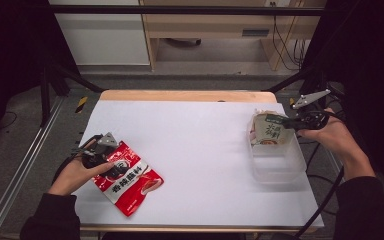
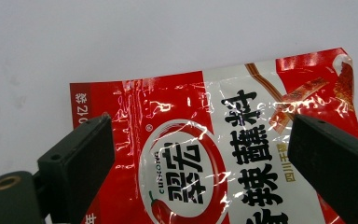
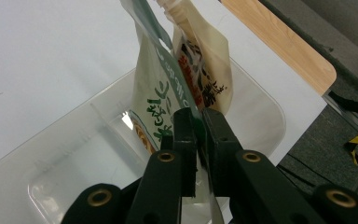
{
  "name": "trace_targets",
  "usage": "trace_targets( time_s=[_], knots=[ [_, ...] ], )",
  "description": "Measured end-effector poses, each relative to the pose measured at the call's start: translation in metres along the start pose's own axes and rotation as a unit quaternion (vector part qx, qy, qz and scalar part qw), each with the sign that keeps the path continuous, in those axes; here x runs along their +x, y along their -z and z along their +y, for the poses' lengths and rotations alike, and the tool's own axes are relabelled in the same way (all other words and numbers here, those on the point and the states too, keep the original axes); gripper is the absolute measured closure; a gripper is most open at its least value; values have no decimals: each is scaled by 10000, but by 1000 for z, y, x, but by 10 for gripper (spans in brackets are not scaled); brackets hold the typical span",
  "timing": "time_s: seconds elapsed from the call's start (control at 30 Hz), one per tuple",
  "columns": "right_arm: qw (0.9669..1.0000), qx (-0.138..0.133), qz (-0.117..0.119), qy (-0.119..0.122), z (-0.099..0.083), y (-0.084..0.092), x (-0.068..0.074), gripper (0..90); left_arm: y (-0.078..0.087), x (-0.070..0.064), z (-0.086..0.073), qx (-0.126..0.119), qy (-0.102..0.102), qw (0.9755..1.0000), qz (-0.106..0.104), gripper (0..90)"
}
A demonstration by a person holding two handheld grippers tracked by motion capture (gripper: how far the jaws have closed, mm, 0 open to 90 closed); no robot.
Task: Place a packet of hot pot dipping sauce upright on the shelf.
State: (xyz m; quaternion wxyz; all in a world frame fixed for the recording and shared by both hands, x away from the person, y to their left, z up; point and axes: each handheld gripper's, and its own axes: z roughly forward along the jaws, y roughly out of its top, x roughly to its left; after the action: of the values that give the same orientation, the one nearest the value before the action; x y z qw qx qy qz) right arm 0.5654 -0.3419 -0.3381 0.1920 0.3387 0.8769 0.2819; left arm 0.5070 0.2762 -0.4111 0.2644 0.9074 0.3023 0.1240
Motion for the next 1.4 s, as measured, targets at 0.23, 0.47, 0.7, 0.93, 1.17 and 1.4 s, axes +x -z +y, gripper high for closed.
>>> trace_targets(
  time_s=[0.23,0.47,0.7,0.93,1.17,1.4],
  knots=[
    [10000,-39,-76,-38,0,3,4,687,1,1,-1,-29,42,10000,22,75],
    [9988,-180,-454,28,3,10,15,340,2,1,-1,-42,26,9999,99,75],
    [9966,-466,-673,100,14,23,31,202,0,0,-2,-3,31,9998,184,69],
    [9911,-848,-1002,223,34,45,63,137,2,-1,-4,-142,116,9993,314,59],
    [9872,-1231,-988,248,48,50,100,120,4,-1,-7,-147,170,9988,432,53],
    [9892,-1190,-795,331,54,27,146,124,15,2,-15,-244,257,9975,619,57]
  ],
)
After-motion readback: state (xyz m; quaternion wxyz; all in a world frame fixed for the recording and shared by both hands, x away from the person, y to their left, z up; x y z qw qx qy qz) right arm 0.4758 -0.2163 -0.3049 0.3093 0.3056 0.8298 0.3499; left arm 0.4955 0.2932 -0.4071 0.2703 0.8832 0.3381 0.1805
